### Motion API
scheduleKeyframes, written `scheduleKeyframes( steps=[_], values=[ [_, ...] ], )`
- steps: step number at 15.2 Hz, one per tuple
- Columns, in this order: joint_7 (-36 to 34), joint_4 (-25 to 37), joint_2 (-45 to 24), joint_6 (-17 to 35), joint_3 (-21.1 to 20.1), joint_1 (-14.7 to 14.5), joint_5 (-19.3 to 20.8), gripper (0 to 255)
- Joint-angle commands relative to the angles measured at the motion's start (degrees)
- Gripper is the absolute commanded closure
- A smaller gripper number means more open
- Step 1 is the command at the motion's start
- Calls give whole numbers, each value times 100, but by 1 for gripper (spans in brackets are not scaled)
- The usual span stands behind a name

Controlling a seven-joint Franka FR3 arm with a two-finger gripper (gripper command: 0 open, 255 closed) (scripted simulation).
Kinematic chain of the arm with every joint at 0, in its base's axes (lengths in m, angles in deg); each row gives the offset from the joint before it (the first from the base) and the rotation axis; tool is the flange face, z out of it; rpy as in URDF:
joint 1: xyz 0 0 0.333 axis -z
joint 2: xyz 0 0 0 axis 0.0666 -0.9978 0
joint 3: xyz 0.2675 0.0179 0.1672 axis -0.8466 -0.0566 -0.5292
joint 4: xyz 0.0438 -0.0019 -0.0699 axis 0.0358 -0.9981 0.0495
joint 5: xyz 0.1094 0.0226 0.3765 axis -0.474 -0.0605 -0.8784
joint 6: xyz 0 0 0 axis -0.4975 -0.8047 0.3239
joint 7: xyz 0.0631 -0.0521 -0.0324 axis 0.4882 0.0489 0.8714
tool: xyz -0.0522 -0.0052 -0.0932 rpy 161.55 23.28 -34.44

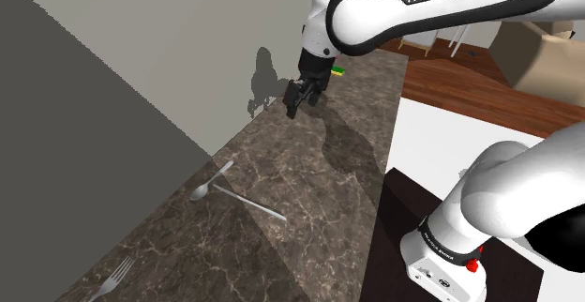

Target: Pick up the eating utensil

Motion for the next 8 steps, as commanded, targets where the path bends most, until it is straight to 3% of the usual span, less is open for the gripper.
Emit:
scheduleKeyframes(
  steps=[1, 8],
  values=[
    [-110, 132, -424, 326, -159, -6, 73, 0],
    [-750, 620, -1828, 1271, -703, -65, 633, 0]
  ],
)
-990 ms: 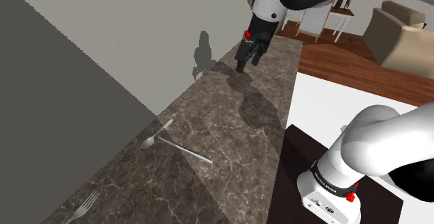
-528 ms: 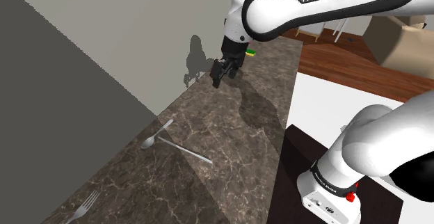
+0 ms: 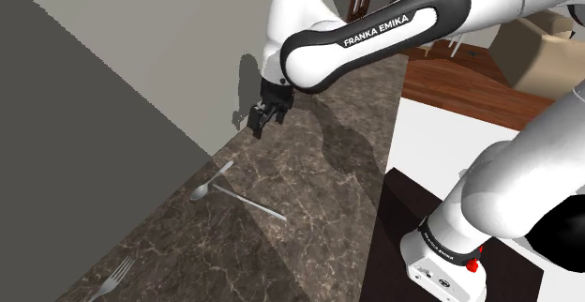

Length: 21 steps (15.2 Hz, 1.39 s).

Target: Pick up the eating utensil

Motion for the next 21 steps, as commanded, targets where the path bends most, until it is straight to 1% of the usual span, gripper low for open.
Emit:
scheduleKeyframes(
  steps=[1, 5, 8, 11, 14, 17, 21],
  values=[
    [-224, 174, -425, 246, -131, -24, 239, 0],
    [-748, 642, -1316, 600, -281, -152, 865, 0],
    [-1144, 1073, -1993, 770, -276, -347, 1379, 0],
    [-1487, 1571, -2663, 864, -186, -617, 1848, 0],
    [-1748, 2134, -3320, 898, -49, -931, 2232, 0],
    [-1927, 2765, -3974, 878, 94, -1250, 2531, 0],
    [-2044, 3727, -4860, 772, 271, -1669, 2804, 0]
  ],
)
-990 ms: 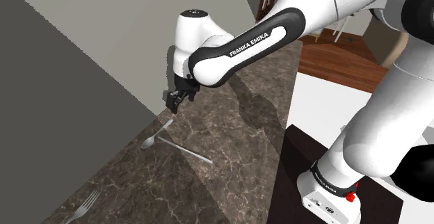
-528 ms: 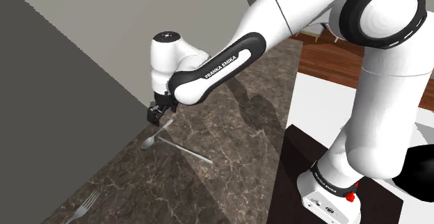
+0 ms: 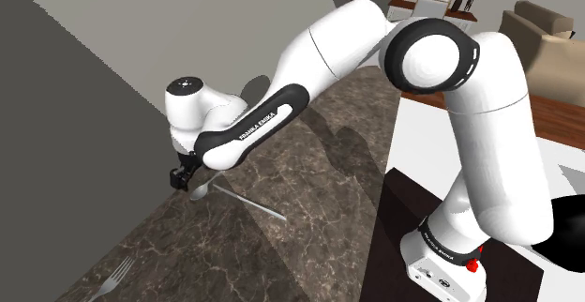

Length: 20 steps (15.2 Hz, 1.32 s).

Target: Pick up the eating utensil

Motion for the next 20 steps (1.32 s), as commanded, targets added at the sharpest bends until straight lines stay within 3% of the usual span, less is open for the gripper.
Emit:
scheduleKeyframes(
  steps=[1, 10, 11, 20],
  values=[
    [-28, 422, -360, -67, 65, -168, 93, 0],
    [-145, 503, -767, 262, 212, -268, 242, 0],
    [-142, 500, -764, 262, 212, -264, 241, 255],
    [-145, 503, -767, 262, 212, -268, 242, 255]
  ],
)
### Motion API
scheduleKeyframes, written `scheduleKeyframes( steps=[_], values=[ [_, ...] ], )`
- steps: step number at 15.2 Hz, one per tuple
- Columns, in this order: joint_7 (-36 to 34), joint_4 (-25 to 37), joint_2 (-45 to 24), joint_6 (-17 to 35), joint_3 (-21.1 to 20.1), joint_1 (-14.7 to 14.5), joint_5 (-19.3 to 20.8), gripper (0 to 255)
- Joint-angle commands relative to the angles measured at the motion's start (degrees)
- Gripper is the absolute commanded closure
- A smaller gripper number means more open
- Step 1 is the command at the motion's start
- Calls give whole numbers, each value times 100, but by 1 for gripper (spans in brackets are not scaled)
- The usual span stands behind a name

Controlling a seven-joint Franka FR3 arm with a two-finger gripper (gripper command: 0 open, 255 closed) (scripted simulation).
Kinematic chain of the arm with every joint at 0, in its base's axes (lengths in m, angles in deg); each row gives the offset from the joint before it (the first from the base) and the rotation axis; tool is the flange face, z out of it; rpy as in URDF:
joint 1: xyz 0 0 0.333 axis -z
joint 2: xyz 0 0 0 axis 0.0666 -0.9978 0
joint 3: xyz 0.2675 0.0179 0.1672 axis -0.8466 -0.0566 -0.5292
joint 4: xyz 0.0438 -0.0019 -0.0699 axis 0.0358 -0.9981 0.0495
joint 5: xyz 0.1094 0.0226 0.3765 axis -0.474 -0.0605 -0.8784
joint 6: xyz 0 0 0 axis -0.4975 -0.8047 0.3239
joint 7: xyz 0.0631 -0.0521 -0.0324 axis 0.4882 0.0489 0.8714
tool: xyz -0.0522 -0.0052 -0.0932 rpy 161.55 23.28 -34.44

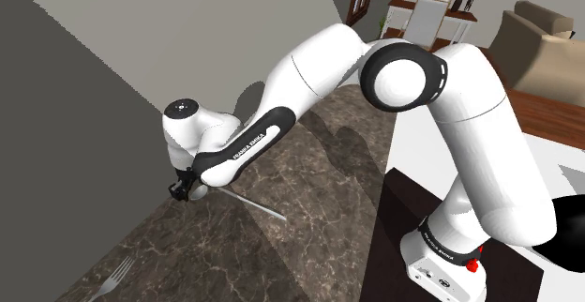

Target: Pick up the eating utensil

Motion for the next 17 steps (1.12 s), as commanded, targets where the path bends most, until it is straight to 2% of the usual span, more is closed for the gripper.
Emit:
scheduleKeyframes(
  steps=[1, 17],
  values=[
    [15, -11, 51, -41, -19, 12, -18, 255],
    [245, -79, 771, -689, -282, 185, -311, 255]
  ],
)
